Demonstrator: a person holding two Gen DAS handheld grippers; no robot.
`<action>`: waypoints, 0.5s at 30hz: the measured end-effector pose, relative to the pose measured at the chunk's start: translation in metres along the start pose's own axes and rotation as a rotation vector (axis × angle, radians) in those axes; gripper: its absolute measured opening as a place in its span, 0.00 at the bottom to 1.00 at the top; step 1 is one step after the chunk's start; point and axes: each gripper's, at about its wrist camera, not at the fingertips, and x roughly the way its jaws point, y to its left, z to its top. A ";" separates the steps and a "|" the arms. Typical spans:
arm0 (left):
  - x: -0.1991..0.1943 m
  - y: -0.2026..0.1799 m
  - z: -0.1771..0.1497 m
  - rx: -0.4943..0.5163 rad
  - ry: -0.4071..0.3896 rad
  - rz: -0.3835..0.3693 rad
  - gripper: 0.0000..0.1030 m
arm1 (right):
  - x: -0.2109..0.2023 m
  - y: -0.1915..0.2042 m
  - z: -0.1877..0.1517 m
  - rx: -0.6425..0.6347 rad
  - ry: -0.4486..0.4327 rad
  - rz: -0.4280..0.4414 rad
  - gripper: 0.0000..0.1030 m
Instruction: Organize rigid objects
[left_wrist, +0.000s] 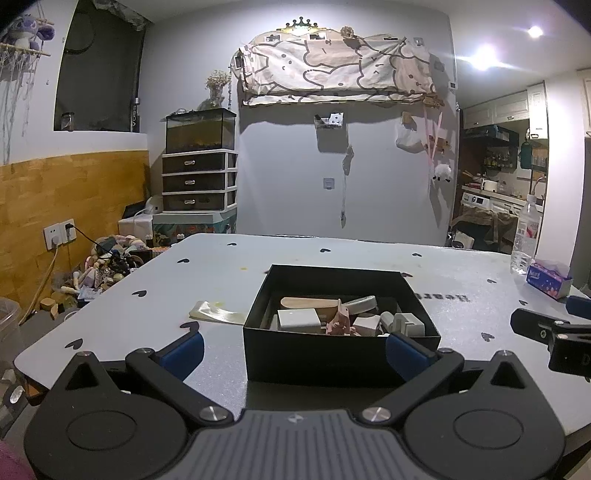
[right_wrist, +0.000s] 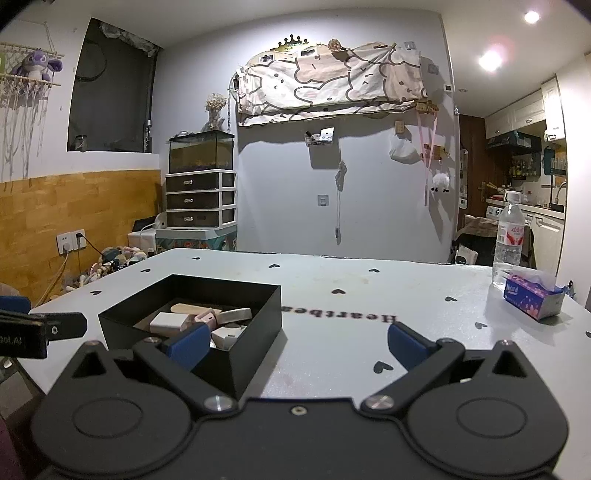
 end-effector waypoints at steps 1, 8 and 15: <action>0.000 0.000 0.000 0.001 0.000 0.000 1.00 | 0.000 0.000 0.000 0.000 0.000 0.000 1.00; 0.000 0.001 0.000 -0.002 -0.001 0.002 1.00 | -0.001 0.000 0.000 0.000 -0.003 -0.002 1.00; -0.001 0.004 -0.002 0.000 -0.003 0.004 1.00 | -0.004 -0.002 -0.001 -0.001 -0.006 -0.004 1.00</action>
